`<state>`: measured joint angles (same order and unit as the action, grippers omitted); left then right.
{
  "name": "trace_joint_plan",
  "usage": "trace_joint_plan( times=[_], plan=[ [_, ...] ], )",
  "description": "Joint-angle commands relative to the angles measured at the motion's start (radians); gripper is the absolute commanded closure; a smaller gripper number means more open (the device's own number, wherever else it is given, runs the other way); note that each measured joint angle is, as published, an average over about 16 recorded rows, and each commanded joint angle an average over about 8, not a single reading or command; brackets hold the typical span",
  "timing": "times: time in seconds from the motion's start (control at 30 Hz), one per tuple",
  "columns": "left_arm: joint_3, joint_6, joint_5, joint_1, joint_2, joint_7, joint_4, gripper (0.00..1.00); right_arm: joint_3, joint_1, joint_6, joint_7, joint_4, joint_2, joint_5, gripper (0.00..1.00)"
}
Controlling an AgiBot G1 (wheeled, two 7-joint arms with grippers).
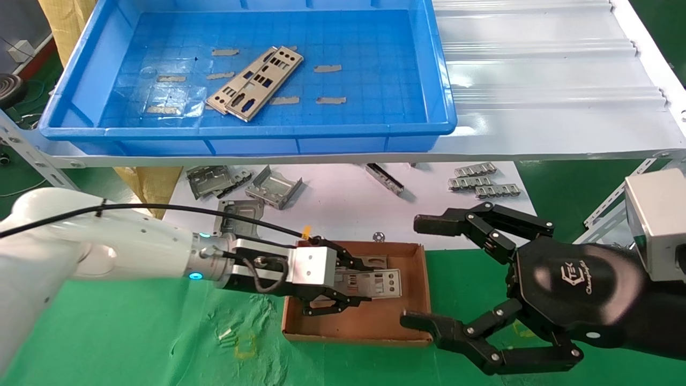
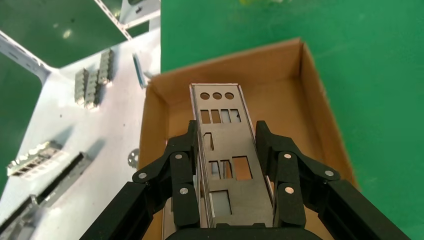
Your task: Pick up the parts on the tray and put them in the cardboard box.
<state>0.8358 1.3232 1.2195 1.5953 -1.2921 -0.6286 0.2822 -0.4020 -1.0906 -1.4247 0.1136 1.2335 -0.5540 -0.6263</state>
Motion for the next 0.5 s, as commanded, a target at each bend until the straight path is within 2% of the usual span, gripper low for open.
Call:
trace_joint_plan(
  times=[0.03,0.27,0.5],
  plan=[
    [0.003,-0.010,0.007,0.005,-0.023,-0.028,-0.042,0.00,0.000,0.000,0.000,0.000,0.000,0.000,0.000,0.00],
    [0.012,-0.019,0.013,0.018,-0.052,-0.090,-0.093,0.00,0.000,0.000,0.000,0.000,0.000,0.000,0.000,0.00],
    [0.015,-0.002,-0.001,0.035,-0.054,-0.094,-0.097,0.00,0.000,0.000,0.000,0.000,0.000,0.000,0.000,0.00]
  ],
)
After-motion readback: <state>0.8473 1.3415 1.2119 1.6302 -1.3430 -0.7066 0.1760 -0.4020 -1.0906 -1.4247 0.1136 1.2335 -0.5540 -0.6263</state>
